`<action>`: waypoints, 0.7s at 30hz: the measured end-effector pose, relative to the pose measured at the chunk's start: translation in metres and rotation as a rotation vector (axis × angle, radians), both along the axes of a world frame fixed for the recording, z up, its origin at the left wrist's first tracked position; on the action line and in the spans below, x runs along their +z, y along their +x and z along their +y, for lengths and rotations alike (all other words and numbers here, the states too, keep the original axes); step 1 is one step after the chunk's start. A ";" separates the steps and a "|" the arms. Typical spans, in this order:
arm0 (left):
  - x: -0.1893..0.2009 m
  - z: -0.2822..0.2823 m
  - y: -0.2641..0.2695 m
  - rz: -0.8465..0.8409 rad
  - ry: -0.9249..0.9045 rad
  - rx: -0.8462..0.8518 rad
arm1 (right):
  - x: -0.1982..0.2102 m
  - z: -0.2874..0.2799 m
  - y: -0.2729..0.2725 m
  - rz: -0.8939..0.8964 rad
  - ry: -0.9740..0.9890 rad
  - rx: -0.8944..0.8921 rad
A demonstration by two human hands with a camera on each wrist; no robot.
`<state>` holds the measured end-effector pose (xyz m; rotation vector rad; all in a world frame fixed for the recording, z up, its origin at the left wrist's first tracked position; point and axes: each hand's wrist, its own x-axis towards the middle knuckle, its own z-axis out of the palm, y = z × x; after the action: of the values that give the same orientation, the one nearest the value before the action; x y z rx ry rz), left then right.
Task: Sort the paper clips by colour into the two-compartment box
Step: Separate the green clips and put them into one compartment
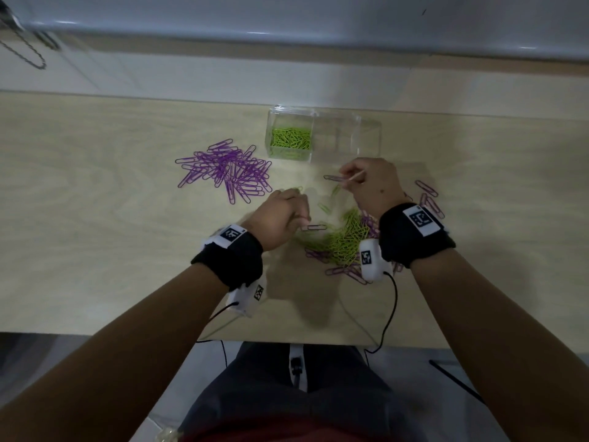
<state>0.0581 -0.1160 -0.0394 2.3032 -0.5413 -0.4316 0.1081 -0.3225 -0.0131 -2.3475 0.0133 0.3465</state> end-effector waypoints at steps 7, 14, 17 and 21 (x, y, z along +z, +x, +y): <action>-0.003 -0.031 0.001 0.080 0.395 0.011 | -0.021 0.022 -0.017 0.005 -0.228 0.225; 0.001 -0.033 0.002 0.166 0.302 0.022 | -0.035 0.027 -0.039 -0.069 -0.259 0.346; 0.006 -0.018 0.006 0.271 0.005 0.136 | -0.031 0.015 -0.047 -0.012 -0.192 0.441; 0.012 0.007 0.027 0.155 -0.022 0.329 | -0.022 0.004 -0.031 -0.116 -0.125 0.299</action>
<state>0.0850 -0.1091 -0.0270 2.2597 -0.0865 -0.4342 0.0770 -0.3186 -0.0352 -2.4925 -0.3857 0.3623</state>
